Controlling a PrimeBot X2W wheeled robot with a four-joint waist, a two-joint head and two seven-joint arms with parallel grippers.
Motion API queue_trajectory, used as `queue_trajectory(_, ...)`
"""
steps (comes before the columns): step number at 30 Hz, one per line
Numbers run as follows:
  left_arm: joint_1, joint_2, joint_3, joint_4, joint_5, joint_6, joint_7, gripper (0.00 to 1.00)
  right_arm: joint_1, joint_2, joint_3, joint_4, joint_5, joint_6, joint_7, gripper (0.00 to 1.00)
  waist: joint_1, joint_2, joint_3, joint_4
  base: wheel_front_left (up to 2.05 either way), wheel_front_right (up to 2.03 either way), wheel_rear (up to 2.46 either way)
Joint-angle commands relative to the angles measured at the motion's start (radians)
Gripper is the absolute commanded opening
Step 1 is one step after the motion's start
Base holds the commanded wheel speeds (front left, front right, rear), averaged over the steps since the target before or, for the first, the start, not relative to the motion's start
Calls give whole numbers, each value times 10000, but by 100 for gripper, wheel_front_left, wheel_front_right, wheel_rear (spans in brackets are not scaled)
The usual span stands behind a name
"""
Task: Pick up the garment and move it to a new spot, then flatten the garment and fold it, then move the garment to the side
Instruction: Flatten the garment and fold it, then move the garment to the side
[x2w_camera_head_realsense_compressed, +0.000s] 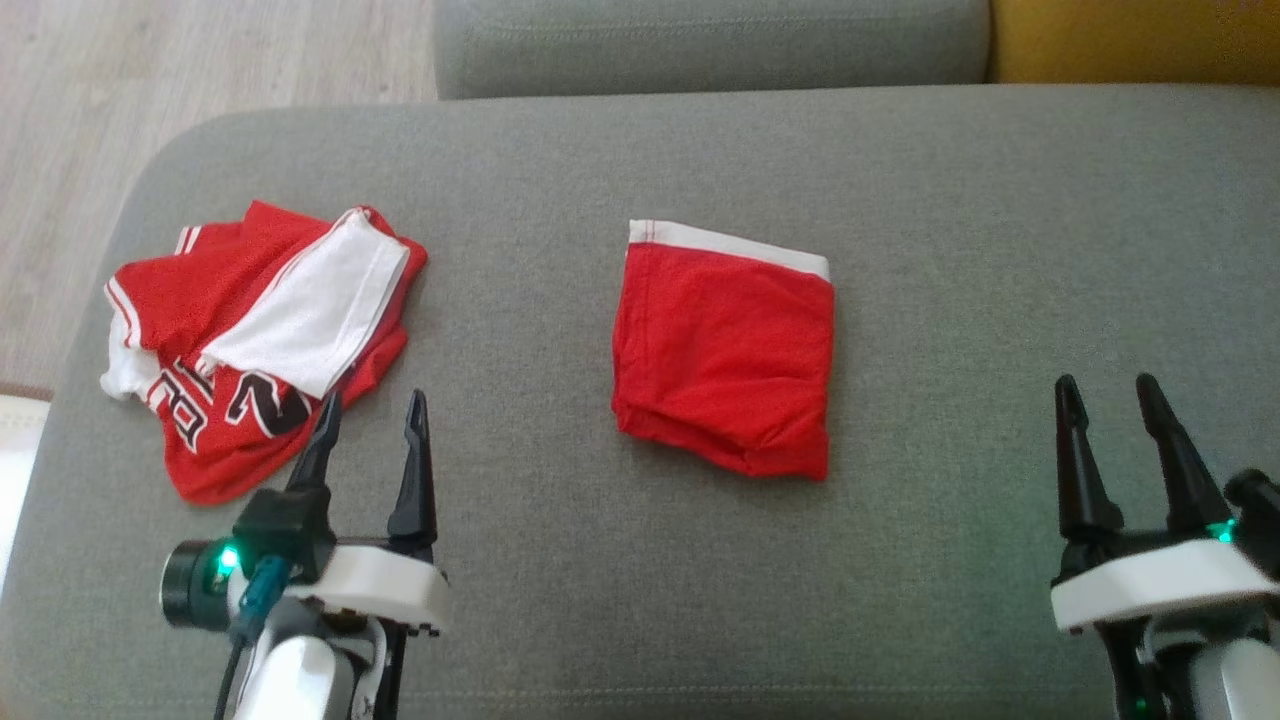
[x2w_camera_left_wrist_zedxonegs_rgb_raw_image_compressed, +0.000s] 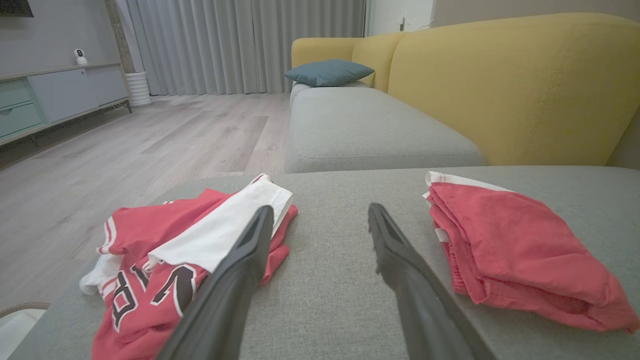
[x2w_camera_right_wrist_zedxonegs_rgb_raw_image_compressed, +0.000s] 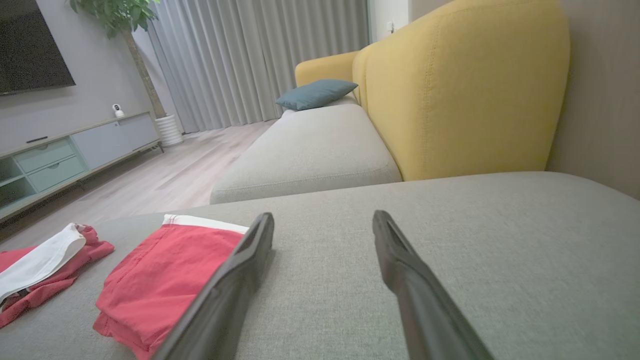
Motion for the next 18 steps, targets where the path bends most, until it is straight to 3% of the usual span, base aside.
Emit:
queue_trajectory(1, -213, 181, 342, -312, 10, 66, -11, 100, -133, -51, 144, -444, -71, 67, 40, 100, 0, -1, -96, -46, 0, 0, 0)
queue_trajectory(18, 589, 507, 322, -399, -159, 183, 317, 100, 871, 355, 141, -1558, -465, 67, 945, 100, 0, -1, -826, -174, 0, 0, 0)
